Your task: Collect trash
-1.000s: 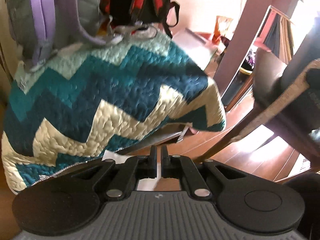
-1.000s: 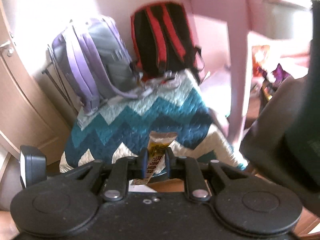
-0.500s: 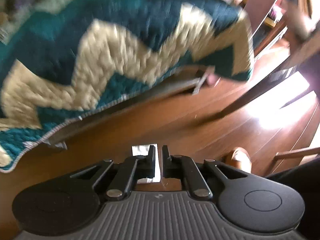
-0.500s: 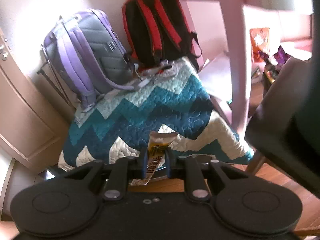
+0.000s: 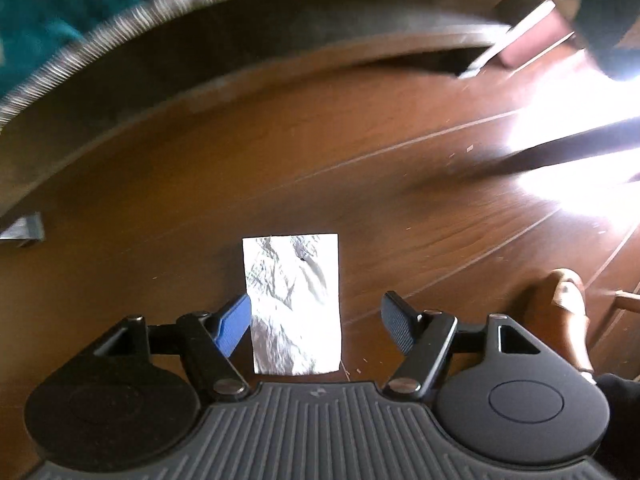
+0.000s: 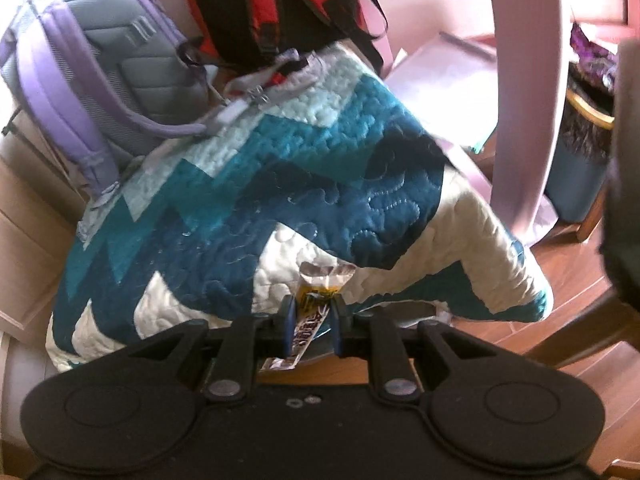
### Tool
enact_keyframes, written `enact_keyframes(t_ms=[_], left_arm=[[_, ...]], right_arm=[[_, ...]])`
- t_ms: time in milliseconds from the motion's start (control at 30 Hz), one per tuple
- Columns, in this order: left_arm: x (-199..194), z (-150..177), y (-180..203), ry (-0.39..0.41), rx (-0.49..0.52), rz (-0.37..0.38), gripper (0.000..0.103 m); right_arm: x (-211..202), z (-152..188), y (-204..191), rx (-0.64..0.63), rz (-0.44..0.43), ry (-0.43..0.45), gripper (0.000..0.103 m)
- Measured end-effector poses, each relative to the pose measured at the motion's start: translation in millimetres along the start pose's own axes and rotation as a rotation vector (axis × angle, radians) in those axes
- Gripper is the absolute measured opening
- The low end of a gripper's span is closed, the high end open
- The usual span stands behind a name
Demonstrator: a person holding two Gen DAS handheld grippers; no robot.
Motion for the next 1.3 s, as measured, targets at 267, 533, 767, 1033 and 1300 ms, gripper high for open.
enact_keyframes(t_ms=[267,533,767,1033,1300], left_arm=[[67,-8,-10,-0.044,-0.111,0.064,0.071],[97,-8,-14,-0.055,-0.124,0.036,0.072],[99,-8,-1,-0.020,-0.048,-0.071,0.063],[93,-13,-4,0.007,-0.073,-0.074,0.002],[28,-22,-6,0.074,-0.074,-0.057,0.002]], right_arm=[[26,0,0,-0.040,0.000,-0.040,0.017],[40,6,7,0.012,-0.023,-0.101,0.017],[47,7,7,0.032,-0.035,-0.118,0.017],[48,8,5,0.035,-0.028,-0.123,0.017],[38,5,0,0.038,-0.032,-0.104,0.017]])
Point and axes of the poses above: each gripper's, at about its wrist camera, not at the fingertips, and x roughly the way its jaws point, y to its right, z to its underside, the point moved 9 cm from there along x, roughly the way its jaws point, and after that the axes turned 9 degrees about -y, right-handed, at the moved point
